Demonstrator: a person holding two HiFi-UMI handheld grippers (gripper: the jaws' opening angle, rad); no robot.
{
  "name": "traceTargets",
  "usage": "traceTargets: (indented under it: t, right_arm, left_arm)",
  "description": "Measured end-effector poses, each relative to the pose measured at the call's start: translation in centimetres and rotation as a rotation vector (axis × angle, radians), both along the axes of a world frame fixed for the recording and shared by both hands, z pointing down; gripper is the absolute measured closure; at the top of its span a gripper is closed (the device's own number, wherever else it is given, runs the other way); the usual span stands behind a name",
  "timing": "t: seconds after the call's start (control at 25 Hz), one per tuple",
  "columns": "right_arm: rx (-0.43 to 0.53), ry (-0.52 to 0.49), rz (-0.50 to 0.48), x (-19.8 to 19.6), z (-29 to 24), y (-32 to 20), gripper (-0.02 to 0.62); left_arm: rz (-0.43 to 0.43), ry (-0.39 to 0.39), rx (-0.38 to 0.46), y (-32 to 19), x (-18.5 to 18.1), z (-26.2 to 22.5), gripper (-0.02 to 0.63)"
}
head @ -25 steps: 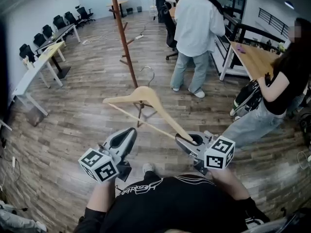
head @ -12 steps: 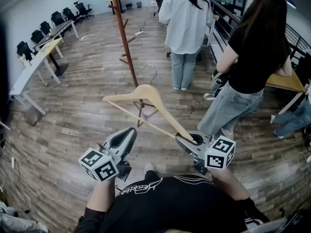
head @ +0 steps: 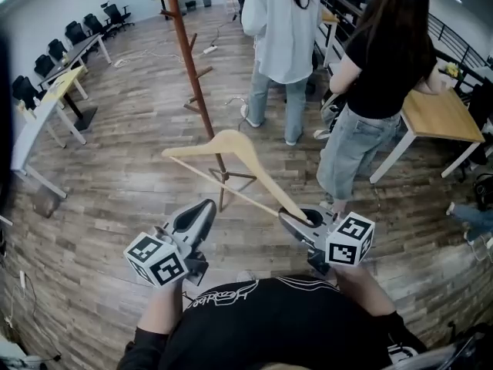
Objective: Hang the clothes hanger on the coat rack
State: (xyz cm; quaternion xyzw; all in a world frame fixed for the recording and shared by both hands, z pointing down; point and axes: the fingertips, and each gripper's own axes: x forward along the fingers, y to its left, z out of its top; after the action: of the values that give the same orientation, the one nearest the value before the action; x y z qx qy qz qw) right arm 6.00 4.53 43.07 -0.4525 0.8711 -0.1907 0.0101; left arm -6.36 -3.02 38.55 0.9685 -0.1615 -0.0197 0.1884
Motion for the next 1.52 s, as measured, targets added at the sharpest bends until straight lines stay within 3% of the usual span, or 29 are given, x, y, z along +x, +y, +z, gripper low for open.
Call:
traceTargets:
  t: [0.4,0.68,1.12,1.52]
  right_arm:
    - [0.018,0.054,0.067,-1.4,-1.3,-9.2,0.540]
    - [0.027,0.085,0.040,-2.6,-2.0,-12.8,0.540]
    - [0.077,0.070,-0.069,-0.4,-3.2,-19.7,0.540]
    - [0.098,0.054,-0.185,4.1,-4.6,-29.9,0.540]
  left_arm:
    - [0.047,0.034,0.005,-10.1,-1.9,0.1,0.597]
    - [0.018,0.068,0.022,-13.8,-3.6,-0.8,0.597]
    - [-0.091,0.052,0.054,-18.8,-2.6,-1.9,0.597]
    - [-0.214,0.034,0.031,-27.1,1.6,-2.3,0.597]
